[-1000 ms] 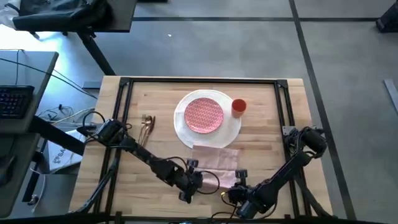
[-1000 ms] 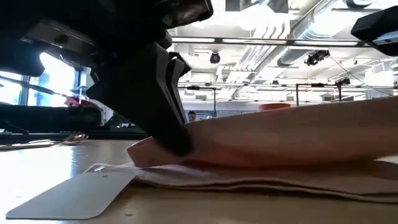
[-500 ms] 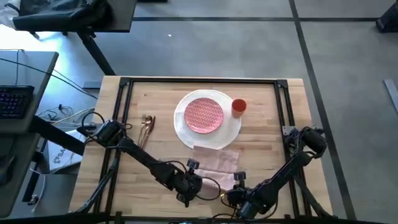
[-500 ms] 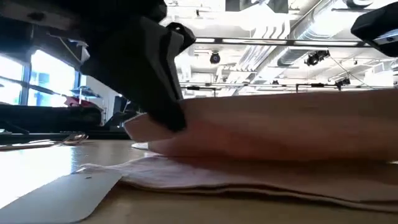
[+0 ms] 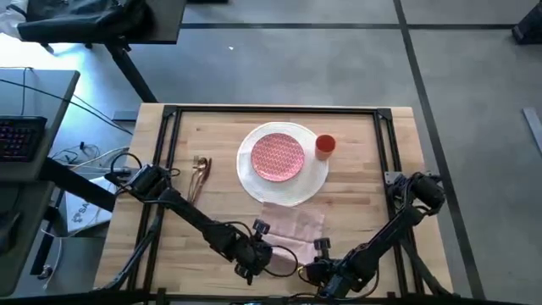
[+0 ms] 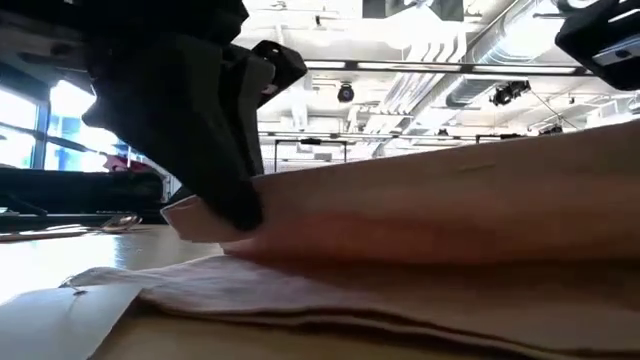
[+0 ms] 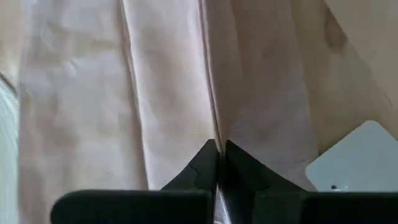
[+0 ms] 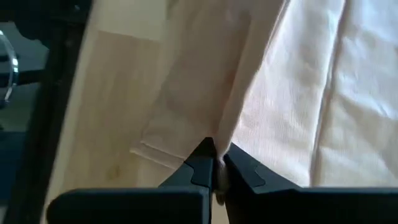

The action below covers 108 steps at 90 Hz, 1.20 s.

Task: Set table place
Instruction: Fold the napkin

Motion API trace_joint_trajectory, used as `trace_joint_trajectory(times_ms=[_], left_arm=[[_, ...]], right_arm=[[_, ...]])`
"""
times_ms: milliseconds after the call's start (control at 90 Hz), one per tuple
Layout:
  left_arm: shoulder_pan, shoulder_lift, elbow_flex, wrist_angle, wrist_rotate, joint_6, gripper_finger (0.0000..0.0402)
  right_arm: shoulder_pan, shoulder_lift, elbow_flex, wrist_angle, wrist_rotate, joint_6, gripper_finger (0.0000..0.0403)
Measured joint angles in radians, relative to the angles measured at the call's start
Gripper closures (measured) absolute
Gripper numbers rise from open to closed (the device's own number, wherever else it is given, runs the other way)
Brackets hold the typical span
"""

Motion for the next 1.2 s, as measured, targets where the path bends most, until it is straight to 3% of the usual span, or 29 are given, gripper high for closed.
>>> trace_joint_trajectory(times_ms=[189, 467, 600, 744, 822, 911, 1011, 1200], left_arm=[[-0.001, 0.0, 0.0, -0.035, -0.004, 0.0, 0.0382], [-0.001, -0.002, 0.027, -0.098, 0.104, 0.0, 0.0307], [-0.002, -0.003, 0.08, -0.246, 0.119, -0.023, 0.0278], [0.006, -0.004, 0.164, -0.429, 0.117, -0.072, 0.0267], [0.015, -0.022, 0.177, -0.456, 0.056, -0.119, 0.0267], [0.046, -0.062, 0.162, -0.429, -0.001, -0.142, 0.027], [0.116, -0.107, 0.094, -0.337, 0.012, -0.15, 0.0272], [0.275, -0.147, -0.059, -0.062, 0.137, -0.083, 0.0272]], right_arm=[[0.0, 0.0, 0.0, 0.016, -0.005, 0.003, 0.0339], [-0.001, -0.011, 0.0, -0.014, -0.094, 0.041, 0.0231], [-0.002, -0.039, 0.0, -0.077, -0.082, 0.079, 0.021], [0.002, -0.097, -0.022, -0.14, 0.009, 0.131, 0.0206], [0.003, -0.14, -0.074, -0.143, 0.068, 0.181, 0.0206], [-0.014, -0.202, -0.164, -0.137, 0.118, 0.28, 0.0206], [-0.048, -0.278, -0.288, -0.078, 0.147, 0.395, 0.0206], [-0.118, -0.378, -0.559, 0.325, 0.159, 0.453, 0.0206]])
